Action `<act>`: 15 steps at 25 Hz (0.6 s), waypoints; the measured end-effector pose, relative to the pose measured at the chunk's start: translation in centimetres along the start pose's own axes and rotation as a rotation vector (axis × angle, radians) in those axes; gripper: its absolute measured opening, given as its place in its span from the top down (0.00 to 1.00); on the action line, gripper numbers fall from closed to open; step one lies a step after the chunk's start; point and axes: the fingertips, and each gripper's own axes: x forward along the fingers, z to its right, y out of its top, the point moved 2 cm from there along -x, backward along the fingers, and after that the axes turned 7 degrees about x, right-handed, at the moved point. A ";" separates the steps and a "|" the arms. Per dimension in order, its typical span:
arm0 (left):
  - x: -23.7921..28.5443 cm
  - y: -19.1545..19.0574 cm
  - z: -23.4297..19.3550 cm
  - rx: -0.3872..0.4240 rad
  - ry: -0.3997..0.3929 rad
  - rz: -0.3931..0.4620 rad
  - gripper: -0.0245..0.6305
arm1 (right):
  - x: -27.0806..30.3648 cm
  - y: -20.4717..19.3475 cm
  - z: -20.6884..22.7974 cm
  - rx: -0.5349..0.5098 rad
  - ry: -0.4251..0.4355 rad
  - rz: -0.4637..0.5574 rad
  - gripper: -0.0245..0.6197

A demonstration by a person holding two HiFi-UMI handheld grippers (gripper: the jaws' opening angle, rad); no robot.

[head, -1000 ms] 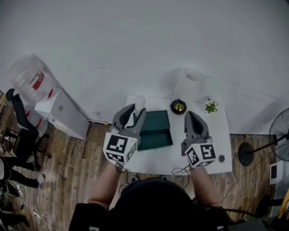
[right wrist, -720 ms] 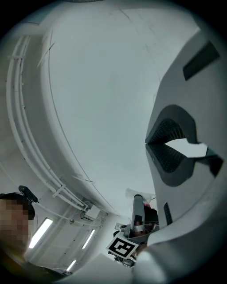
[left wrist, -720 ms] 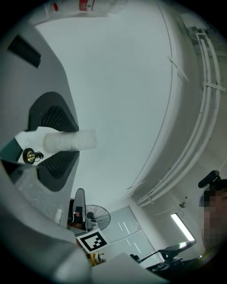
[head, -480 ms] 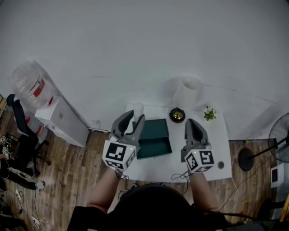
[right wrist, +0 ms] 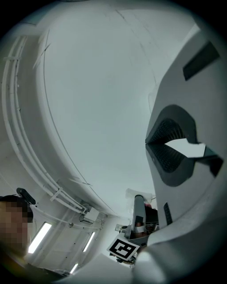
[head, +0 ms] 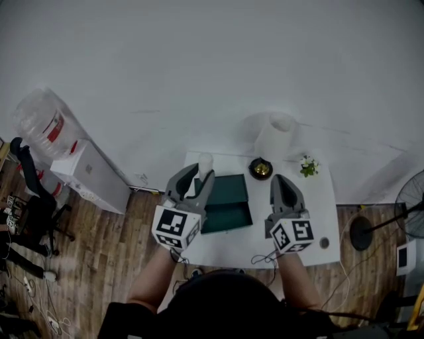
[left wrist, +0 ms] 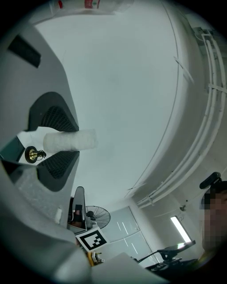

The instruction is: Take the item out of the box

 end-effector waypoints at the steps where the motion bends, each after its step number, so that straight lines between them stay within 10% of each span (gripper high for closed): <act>1: 0.1 -0.1 -0.1 -0.001 0.001 -0.002 0.75 | 0.1 -0.1 0.0 0.000 0.002 -0.001 0.95; 15: 0.8 -1.4 -0.7 -0.018 0.022 -0.026 0.75 | 1.2 -0.8 0.1 -0.009 0.038 -0.006 0.96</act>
